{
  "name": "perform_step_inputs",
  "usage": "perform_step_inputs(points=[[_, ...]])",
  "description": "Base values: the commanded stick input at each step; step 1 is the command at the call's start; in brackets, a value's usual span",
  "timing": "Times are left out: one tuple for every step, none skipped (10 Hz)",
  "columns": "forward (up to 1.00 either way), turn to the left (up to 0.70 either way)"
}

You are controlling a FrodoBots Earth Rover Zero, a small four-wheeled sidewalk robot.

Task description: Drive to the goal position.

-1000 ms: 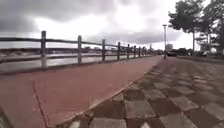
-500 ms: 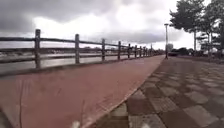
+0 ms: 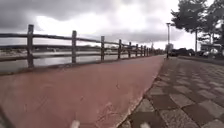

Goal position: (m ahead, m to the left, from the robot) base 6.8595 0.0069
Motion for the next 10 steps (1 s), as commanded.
perform_step_inputs(points=[[0.7,0.0],[0.7,0.0],[0.7,0.0],[0.7,0.0],[0.7,0.0],[0.7,0.0],[0.7,0.0],[0.7,0.0],[0.7,0.0],[0.7,0.0]])
